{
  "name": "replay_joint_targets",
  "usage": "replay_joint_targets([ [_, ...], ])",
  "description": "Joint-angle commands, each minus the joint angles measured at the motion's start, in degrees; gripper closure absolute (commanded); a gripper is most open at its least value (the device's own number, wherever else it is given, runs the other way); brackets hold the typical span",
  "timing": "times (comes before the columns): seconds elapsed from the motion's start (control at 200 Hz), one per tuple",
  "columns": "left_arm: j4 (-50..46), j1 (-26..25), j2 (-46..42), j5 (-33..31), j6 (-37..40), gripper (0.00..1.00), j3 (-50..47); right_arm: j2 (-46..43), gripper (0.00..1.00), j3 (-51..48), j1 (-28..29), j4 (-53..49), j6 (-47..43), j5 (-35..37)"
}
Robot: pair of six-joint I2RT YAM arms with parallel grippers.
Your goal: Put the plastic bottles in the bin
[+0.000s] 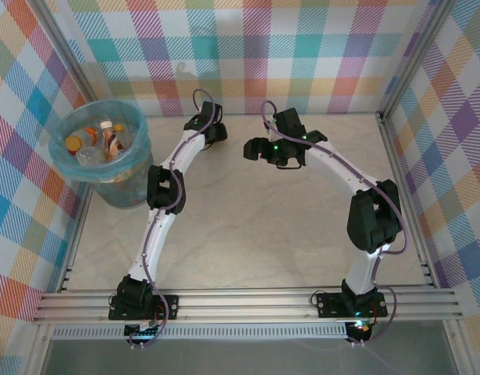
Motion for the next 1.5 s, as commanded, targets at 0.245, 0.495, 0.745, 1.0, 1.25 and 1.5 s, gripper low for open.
replay_joint_targets([
  [0.245, -2.0, 0.5, -1.2, 0.6, 0.0, 0.71, 1.8, -2.6, 0.2, 1.1, -0.4, -1.3, 0.2, 0.3],
  [0.495, -10.0, -0.6, -5.1, 5.1, 0.8, 0.71, 0.0, -4.0, 0.2, 0.7, -0.4, -1.7, 0.6, -0.3],
  [0.745, -5.2, -3.6, -21.8, 7.5, -0.7, 0.71, -25.0, -6.4, 0.2, -0.7, -0.4, -2.0, 1.5, -1.5],
  [1.0, 3.1, -7.7, -39.2, 7.1, -2.4, 0.71, -53.4, -10.6, 0.21, -5.2, -0.4, -1.1, 2.7, -1.3],
  [1.25, 7.3, -11.9, -51.4, 4.5, -4.1, 0.7, -71.6, -11.9, 0.21, -7.1, -0.4, -0.8, 3.9, -2.2],
  [1.5, 11.9, -12.7, -58.2, 5.8, -5.3, 0.68, -79.6, -11.7, 0.22, -8.0, -0.3, -0.6, 5.8, -2.9],
])
